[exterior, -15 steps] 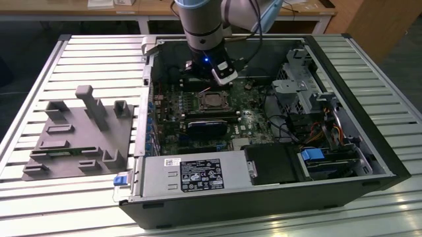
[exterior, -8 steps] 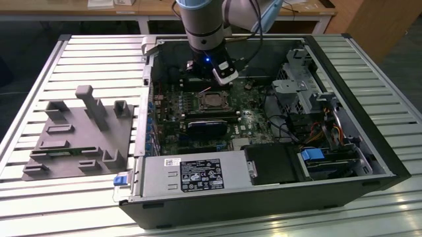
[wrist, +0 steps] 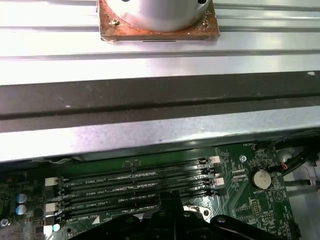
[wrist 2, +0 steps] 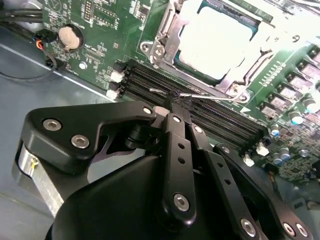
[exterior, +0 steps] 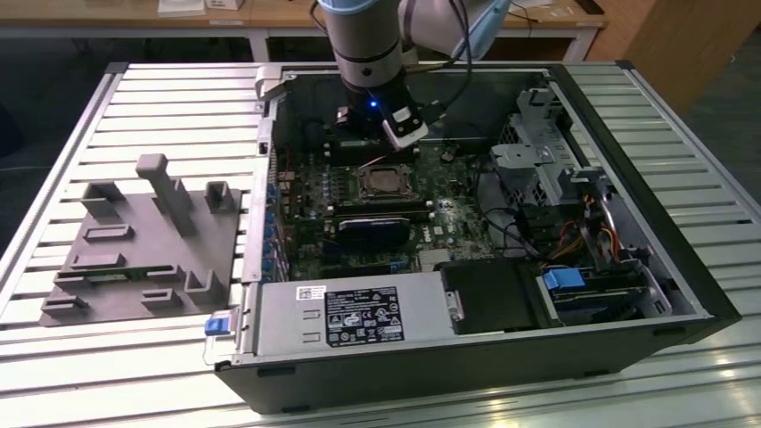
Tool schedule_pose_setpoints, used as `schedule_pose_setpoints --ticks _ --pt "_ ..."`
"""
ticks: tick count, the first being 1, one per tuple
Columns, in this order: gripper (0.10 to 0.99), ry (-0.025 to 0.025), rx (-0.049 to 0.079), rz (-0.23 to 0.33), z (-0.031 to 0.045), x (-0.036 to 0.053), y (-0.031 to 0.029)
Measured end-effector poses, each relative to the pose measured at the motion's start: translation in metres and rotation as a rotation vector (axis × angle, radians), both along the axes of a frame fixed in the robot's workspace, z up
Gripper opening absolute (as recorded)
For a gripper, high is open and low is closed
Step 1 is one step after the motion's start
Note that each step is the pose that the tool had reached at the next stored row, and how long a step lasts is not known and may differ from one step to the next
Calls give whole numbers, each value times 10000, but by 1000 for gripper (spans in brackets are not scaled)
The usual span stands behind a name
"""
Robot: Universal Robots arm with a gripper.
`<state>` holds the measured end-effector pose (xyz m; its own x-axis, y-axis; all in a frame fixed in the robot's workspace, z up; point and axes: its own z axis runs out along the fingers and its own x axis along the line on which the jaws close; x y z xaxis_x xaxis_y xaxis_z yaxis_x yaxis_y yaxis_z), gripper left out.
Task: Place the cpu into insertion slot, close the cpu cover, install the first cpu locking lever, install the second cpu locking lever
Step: 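Install the first cpu locking lever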
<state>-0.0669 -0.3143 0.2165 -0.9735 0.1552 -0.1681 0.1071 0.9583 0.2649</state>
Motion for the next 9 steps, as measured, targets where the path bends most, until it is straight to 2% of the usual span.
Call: schedule_pose_setpoints --ticks 4,9 --pt "102 -171 -5 0 -30 1 1" --pt "102 -177 -19 0 -32 1 1"
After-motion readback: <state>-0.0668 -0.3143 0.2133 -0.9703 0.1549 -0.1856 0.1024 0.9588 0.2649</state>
